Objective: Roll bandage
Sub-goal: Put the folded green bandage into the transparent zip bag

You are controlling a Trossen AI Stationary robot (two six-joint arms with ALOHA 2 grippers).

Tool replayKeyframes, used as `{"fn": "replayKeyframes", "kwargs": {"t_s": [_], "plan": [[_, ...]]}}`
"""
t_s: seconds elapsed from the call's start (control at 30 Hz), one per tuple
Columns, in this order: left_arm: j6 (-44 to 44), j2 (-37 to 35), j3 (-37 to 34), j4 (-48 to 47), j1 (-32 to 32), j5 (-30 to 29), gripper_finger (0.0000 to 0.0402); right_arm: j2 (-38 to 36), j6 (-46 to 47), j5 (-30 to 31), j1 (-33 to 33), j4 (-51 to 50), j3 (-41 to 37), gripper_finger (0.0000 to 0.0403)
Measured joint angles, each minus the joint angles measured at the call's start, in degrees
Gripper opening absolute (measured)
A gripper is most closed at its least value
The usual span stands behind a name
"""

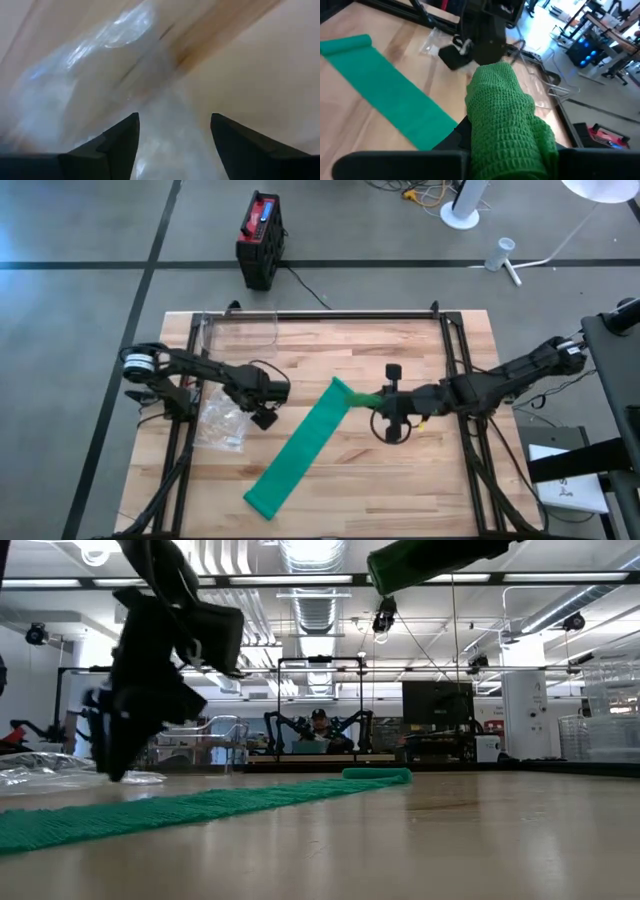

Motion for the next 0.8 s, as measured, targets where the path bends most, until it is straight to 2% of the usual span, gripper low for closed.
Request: {"fn": "replayKeyframes", "kwargs": {"t_s": [0.1, 0.2, 0.33, 0.47, 0.6, 0.73, 0.8], "plan": [[4.45, 1.44, 0.52, 7.79, -1.53, -0.80, 0.0224, 0.93, 1.68, 0.13, 1.42, 1.27, 0.00, 0.0051], [7.22, 2.07, 5.39, 19.13, -4.58, -2.85, 0.0217, 1.04, 3.66, 0.15, 2.16, 1.81, 0.00, 0.0051], [10.88, -0.17, 11.37, 21.58, -10.30, -9.46, 0.0214, 1.39, 6.55, 1.24, 2.21, 1.38, -0.02, 0.0051], [6.39, -3.24, 14.82, 18.50, -14.00, -12.02, 0.0221, 2.33, 8.07, 1.51, 2.21, 1.06, -0.03, 0.0051], [0.59, -6.62, 14.10, 11.31, -14.25, -15.69, 0.0228, 3.97, 8.67, 1.75, 2.21, 2.06, 0.10, 0.0051], [-2.49, -9.56, 11.00, 5.72, -9.95, -20.21, 0.0227, 5.87, 8.98, 1.86, 1.95, 2.19, 0.14, 0.0051], [-0.67, -10.57, 9.10, 5.97, -6.51, -20.59, 0.0226, 6.65, 9.38, 1.51, 1.93, 1.18, -0.15, 0.0051]]}}
